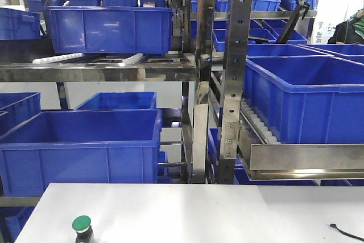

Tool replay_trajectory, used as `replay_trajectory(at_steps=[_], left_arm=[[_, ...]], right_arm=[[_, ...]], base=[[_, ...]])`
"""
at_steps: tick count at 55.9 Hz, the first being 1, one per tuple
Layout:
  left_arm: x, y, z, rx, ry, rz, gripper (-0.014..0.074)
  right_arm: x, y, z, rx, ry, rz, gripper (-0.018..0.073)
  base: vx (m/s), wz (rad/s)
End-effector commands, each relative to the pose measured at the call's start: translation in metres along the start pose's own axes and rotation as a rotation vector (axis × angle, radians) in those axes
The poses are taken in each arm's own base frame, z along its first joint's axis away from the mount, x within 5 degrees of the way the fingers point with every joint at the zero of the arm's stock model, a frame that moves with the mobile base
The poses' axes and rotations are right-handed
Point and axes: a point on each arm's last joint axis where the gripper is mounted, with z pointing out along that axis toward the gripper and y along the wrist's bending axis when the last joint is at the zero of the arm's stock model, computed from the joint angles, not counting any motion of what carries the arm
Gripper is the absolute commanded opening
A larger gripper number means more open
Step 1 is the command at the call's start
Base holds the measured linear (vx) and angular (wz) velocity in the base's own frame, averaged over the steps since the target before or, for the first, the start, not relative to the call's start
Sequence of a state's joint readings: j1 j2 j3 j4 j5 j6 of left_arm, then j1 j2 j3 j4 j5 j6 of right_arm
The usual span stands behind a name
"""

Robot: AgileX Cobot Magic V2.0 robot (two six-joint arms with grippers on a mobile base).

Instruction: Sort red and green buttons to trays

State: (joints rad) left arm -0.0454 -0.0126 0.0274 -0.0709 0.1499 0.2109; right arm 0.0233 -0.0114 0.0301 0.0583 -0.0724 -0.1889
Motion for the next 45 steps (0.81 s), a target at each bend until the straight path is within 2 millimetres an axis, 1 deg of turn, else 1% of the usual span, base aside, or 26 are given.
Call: replay_trajectory(at_steps=[1, 34, 41, 45], left_arm=[[-0.018, 0.003, -0.004, -0.017, -0.122, -0.012, -0.0004], [-0.018, 0.003, -0.004, -0.018, -0.125, -0.010, -0.0004], [-0.025, 0.004, -0.005, -0.033, -0.193, -0.004, -0.0004], [-0.036, 0.006, -0.008, -0.057, -0.306, -0.005, -0.0004]], right_arm=[[-0.004, -0.001, -0.001, 0.018, -0.082, -0.014, -0.0008], [-0.004, -0.001, -0.001, 0.019, -0.088, -0.014, -0.0008], [-0.007, -0.002, -0.001, 0.025, -0.118, -0.014, -0.0008], [-0.011, -0.002, -0.002, 0.035, -0.166, -0.013, -0.0008]], base=[[0.00, 0.00], [0.00, 0.00], [0.00, 0.00], [0.00, 0.00]])
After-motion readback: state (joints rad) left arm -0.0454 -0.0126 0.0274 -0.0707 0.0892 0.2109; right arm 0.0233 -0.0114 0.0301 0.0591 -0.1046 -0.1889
